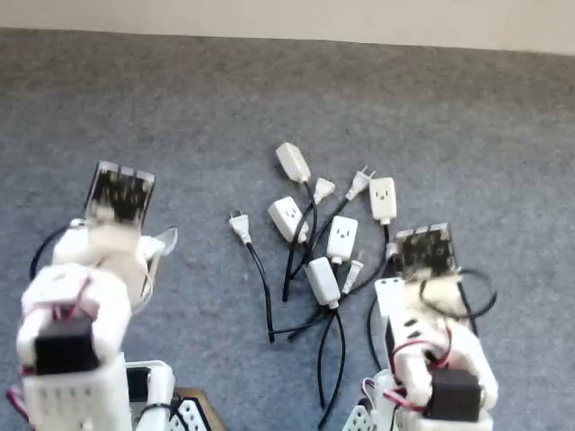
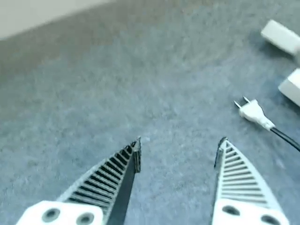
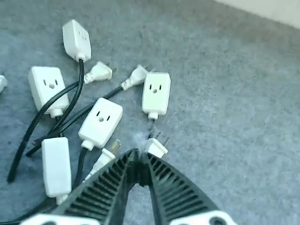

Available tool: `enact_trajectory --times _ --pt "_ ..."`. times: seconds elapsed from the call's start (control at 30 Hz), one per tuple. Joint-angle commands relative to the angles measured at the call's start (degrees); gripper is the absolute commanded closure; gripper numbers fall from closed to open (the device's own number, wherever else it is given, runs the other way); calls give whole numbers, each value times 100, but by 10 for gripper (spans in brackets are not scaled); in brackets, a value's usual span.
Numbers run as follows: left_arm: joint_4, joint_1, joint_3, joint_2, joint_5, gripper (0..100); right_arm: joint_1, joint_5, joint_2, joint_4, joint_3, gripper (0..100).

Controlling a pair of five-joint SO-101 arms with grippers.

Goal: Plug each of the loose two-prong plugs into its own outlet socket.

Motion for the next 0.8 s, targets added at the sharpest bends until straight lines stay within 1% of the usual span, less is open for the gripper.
enact_trajectory --times 0.0,0.1,0.17,0.23,0.37,0.43,0.57,0.63,0.77 --pt "545 479 -1270 1824 62 745 31 -563 2316 163 -1525 988" --pt "958 1103 -2000 2941 62 745 84 -1064 3732 84 -2070 988" --pt "1029 1499 -2484 3644 62 745 259 -1266 4338 -224 -2097 988" --pt "1011 1771 -2976 4303 211 744 585 -1310 4585 -725 -1895 988" --pt "1011 2167 -4110 5578 334 744 1393 -1327 4602 -1552 -1191 988" --pt "993 2325 -4637 6141 334 744 1402 -1336 4602 -1938 -673 988" --pt "721 2492 -5516 7002 334 744 980 -1345 4602 -2862 338 988" --pt "695 2519 -5851 7371 334 744 857 -1345 4602 -3011 602 988" --pt "677 2712 -6114 8092 325 744 866 -1609 4602 -3143 611 988"
